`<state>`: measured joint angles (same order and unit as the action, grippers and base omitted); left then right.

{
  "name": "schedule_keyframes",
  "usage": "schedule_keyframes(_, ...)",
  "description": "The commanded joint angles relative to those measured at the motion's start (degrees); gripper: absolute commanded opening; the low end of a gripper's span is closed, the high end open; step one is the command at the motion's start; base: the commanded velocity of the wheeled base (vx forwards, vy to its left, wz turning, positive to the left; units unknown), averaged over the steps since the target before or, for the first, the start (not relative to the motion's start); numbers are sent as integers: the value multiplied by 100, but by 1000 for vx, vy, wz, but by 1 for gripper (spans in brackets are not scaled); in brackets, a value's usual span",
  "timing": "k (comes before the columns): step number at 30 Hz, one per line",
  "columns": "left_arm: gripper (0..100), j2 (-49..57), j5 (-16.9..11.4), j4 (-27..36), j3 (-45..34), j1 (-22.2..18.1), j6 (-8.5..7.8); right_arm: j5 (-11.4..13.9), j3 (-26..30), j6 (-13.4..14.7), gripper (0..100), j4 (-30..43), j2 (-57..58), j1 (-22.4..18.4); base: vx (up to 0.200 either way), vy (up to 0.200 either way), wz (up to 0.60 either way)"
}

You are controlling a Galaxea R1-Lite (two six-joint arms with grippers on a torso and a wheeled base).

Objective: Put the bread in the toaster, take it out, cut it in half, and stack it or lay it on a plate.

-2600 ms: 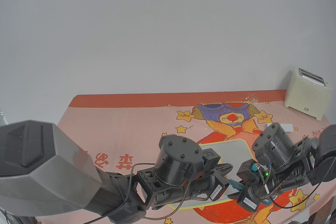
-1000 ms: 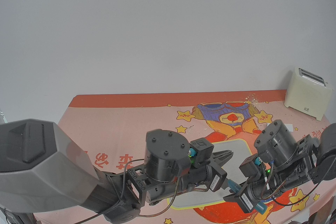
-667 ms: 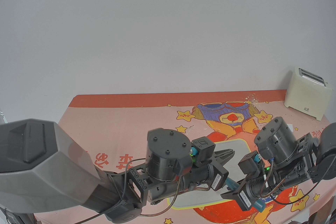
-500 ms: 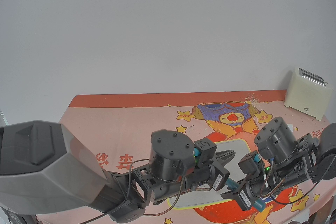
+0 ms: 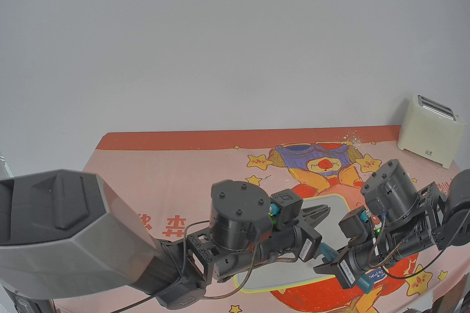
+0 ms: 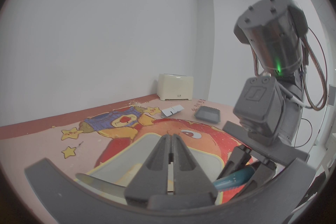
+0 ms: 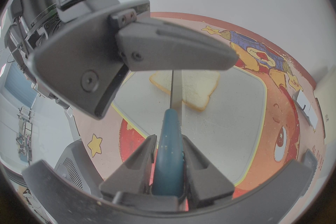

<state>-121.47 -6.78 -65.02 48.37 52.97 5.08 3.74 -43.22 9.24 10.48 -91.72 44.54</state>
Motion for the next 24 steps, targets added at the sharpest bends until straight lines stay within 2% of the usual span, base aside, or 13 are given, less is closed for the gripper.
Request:
schedule_keyframes(1, 0, 211, -25, -37, -100, -129, 63, 56, -152, 429, 0, 6, 32, 28, 0, 0, 0)
schedule_keyframes(5, 0, 167, -34, -45, -126, -173, 63, 118, -196, 623, 0, -11, -12, 63, 0, 0, 0)
schedule_keyframes(13, 0, 114, -25, -45, -100, -173, 63, 364, -126, 737, 0, 6, 40, -7, 0, 0, 0)
schedule_keyframes(24, 0, 44, -25, -45, -56, -173, 63, 346, 15, 781, 0, -11, 102, -7, 0, 0, 0)
